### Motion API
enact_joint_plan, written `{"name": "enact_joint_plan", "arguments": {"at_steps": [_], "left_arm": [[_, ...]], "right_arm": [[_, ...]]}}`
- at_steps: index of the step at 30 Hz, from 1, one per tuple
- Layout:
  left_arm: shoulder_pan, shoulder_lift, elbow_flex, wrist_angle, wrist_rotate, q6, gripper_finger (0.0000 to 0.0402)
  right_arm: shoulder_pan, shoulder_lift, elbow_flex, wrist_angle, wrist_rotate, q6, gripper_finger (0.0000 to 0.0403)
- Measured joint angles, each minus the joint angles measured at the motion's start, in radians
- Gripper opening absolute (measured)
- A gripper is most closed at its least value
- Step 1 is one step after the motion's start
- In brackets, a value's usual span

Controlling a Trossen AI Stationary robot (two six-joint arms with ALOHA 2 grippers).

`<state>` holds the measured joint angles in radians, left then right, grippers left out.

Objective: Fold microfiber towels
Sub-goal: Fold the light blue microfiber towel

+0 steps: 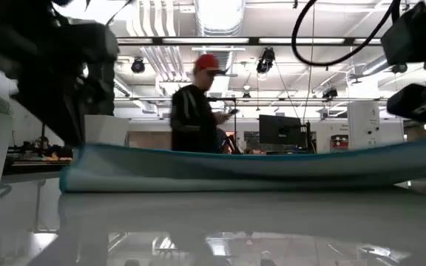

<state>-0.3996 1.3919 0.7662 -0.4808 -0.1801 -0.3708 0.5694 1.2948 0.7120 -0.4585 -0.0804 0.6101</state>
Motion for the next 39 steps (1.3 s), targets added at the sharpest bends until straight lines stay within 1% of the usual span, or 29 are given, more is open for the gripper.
{"name": "enact_joint_plan", "arguments": {"at_steps": [6, 10, 11, 13, 15, 17, 21, 23, 28, 34, 39], "left_arm": [[-0.055, -0.08, 0.056, -0.007, 0.091, 0.01, 0.0], [-0.084, -0.117, 0.082, -0.005, 0.101, 0.01, 0.0], [-0.087, -0.123, 0.088, -0.007, 0.092, 0.01, 0.0], [-0.087, -0.132, 0.092, -0.006, 0.039, 0.014, 0.0], [-0.083, -0.136, 0.092, -0.017, -0.043, 0.02, 0.0], [-0.069, -0.138, 0.092, -0.06, -0.117, 0.022, 0.0], [-0.022, -0.131, 0.092, -0.157, -0.229, 0.035, 0.0], [0.012, -0.123, 0.092, -0.17, -0.279, 0.047, 0.0], [0.12, -0.095, 0.091, -0.173, -0.293, 0.135, 0.0], [0.26, -0.037, 0.09, -0.172, -0.293, 0.232, 0.0], [0.366, 0.021, 0.09, -0.163, -0.293, 0.284, 0.0]], "right_arm": [[0.0, -0.096, 0.0, -0.01, -0.059, 0.045, 0.0012], [0.0, -0.16, 0.0, -0.01, -0.06, 0.046, 0.0012], [0.0, -0.176, 0.0, -0.009, -0.058, 0.046, 0.0012], [-0.004, -0.203, 0.0, -0.01, -0.041, 0.046, 0.0012], [-0.018, -0.224, 0.0, -0.012, -0.017, 0.046, 0.0012], [-0.04, -0.234, 0.0, -0.02, 0.002, 0.046, 0.0012], [-0.1, -0.237, 0.0, -0.074, 0.009, 0.037, 0.0012], [-0.132, -0.233, 0.001, -0.119, 0.034, 0.023, 0.0012], [-0.218, -0.229, 0.001, -0.209, 0.124, -0.043, 0.0012], [-0.316, -0.228, 0.001, -0.242, 0.214, -0.134, 0.0012], [-0.396, -0.228, -0.002, -0.248, 0.241, -0.178, 0.0012]]}}
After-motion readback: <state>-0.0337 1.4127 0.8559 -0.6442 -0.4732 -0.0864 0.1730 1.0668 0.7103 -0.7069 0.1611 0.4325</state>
